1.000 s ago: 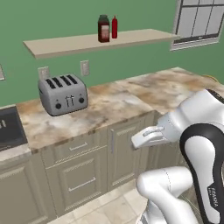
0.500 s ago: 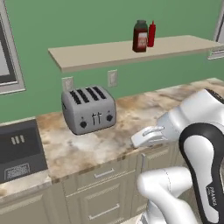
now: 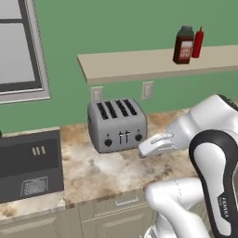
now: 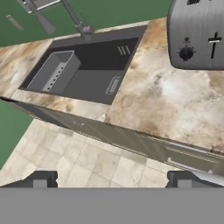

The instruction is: Collect the paprika, ketchup, and shaker from the cabinet and place them next to the stove.

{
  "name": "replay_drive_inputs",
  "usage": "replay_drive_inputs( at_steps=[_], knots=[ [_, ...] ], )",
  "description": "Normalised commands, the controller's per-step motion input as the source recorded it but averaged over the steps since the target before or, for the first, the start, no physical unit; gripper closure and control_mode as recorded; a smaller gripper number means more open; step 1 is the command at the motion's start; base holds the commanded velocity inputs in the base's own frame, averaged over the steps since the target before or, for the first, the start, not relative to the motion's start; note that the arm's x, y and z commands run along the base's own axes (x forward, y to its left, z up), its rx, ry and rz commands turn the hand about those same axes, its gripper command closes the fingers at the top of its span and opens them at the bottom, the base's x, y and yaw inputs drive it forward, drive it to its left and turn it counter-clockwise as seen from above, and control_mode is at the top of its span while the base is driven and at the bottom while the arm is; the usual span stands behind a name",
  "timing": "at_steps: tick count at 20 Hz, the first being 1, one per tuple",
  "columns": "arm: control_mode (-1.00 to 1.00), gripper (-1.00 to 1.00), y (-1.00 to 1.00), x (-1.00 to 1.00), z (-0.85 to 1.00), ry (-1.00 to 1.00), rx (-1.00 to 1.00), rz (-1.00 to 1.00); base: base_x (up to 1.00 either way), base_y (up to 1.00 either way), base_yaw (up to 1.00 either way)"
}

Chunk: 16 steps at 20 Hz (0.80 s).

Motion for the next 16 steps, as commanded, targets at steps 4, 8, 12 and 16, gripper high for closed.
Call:
replay_drive_inputs(
  at_steps=[4, 8, 12, 16],
  knots=[
    [1.00, -1.00, 0.00, 0.00, 0.00, 0.00, 0.00, 0.00, 0.77, -0.32, 0.16],
    [-1.00, -1.00, -0.33, 0.59, 0.26, -0.07, 0.01, 0.03, 0.00, 0.00, 0.00],
    [-1.00, -1.00, -0.21, 0.54, 0.42, -0.05, 0.00, 0.00, 0.00, 0.00, 0.00],
    [-1.00, -1.00, -0.23, 0.43, 0.39, -0.09, -0.02, -0.03, 0.00, 0.00, 0.00]
  ],
)
